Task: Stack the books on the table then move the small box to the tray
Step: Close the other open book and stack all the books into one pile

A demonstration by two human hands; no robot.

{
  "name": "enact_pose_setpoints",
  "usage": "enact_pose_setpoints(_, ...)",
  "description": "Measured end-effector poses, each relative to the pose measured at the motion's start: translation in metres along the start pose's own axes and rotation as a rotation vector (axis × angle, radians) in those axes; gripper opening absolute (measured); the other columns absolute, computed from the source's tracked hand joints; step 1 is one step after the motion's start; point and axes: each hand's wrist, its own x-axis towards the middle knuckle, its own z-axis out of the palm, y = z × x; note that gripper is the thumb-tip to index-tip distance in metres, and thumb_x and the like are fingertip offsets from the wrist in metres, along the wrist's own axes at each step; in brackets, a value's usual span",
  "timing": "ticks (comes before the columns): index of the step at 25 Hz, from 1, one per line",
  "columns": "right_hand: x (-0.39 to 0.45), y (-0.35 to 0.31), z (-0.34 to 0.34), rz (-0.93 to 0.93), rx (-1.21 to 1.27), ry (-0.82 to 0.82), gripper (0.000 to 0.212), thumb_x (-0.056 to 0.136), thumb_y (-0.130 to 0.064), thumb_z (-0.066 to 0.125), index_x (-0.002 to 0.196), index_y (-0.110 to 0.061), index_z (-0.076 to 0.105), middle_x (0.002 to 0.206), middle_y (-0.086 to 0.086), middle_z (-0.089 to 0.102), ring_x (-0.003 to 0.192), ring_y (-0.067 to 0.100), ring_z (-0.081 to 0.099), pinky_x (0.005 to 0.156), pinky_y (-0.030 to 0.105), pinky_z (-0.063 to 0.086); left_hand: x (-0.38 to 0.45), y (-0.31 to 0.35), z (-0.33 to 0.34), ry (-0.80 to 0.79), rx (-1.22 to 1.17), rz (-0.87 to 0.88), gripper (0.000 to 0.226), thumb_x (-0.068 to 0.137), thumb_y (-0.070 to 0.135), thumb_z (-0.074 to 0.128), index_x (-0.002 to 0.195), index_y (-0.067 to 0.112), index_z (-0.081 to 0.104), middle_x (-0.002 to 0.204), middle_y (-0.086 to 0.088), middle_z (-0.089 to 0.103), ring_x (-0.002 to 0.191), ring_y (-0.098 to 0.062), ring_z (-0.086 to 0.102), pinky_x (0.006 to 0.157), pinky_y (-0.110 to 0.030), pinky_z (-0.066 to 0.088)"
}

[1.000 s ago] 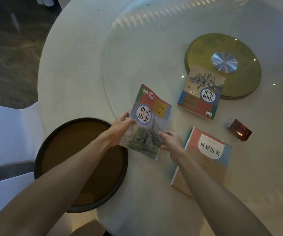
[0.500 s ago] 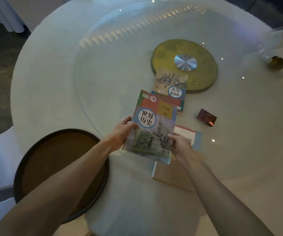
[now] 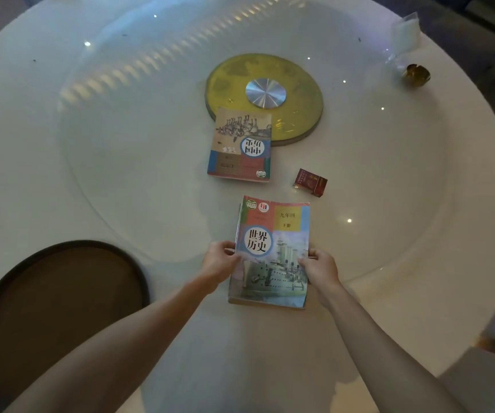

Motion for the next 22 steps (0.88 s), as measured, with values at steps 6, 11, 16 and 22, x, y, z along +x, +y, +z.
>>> enact_pose_setpoints(6,0.001,0.007,-0.003,-0.019,-0.134,0.014,0.024,0.091,-0.008,0.056,0.069,-0.013,0.049,0.064,0.006,0.048,0.059,0.022,0.042,0.06,0.033,0.033,-0.002,0.0,0.008,0.105,0.297,0.069,0.031,0.092,0.022,0.068,0.12,0.011,0.07,0.107,-0.008,0.075,0.086,-0.019,0.068,0.062,-0.022,0.047)
enact_pose_setpoints(11,0.0,0.005,0.001,-0.074,-0.283,0.03,0.032,0.09,-0.009,0.052,0.062,-0.015,0.038,0.065,0.006,0.044,0.055,0.023,0.039,0.054,0.032,0.029,-0.002,0.001,0.008,0.131,0.414,0.121,0.03,0.093,0.023,0.064,0.119,0.01,0.073,0.113,-0.01,0.074,0.102,-0.025,0.068,0.078,-0.031,0.05)
enact_pose_setpoints(16,0.006,0.006,0.006,-0.101,-0.322,0.024,0.035,0.09,-0.012,0.052,0.058,-0.014,0.037,0.066,0.008,0.045,0.057,0.025,0.042,0.054,0.032,0.032,-0.005,-0.002,0.009,0.138,0.462,0.164,0.026,0.094,0.02,0.06,0.11,0.011,0.078,0.102,-0.01,0.077,0.087,-0.023,0.067,0.066,-0.026,0.044)
enact_pose_setpoints(22,0.015,-0.007,0.002,-0.138,-0.409,0.073,0.009,0.093,-0.023,0.057,0.092,-0.015,0.061,0.092,0.003,0.06,0.08,0.025,0.063,0.069,0.037,0.052,0.007,0.009,-0.002,0.088,0.456,0.134,0.035,0.093,0.026,0.065,0.124,0.011,0.069,0.111,-0.006,0.073,0.087,-0.012,0.059,0.071,-0.022,0.045)
